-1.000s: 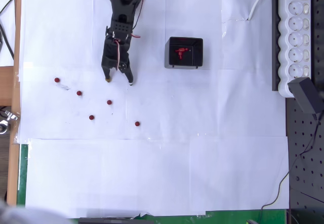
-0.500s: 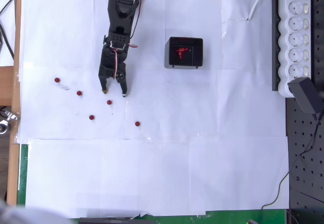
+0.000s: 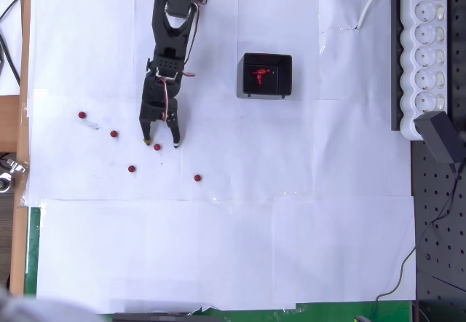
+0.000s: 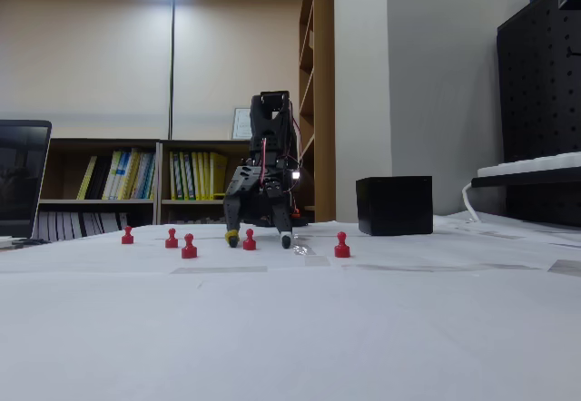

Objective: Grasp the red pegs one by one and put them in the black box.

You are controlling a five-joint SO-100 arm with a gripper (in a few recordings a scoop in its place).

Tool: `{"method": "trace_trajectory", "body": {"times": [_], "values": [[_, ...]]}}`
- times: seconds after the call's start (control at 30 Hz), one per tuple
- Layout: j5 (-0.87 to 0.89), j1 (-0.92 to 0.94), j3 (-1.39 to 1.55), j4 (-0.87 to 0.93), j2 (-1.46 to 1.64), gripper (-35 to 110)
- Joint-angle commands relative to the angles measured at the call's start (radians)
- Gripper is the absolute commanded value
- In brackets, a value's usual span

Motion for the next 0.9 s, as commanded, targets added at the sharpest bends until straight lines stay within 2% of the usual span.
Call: {"method": "trace_trajectory", "body": {"times": [0.0,0.87], "values": [[0.006,0.025,0.025,-0.002,0.032,26],[0.031,0.028,0.031,-0.046,0.058,16]]}}
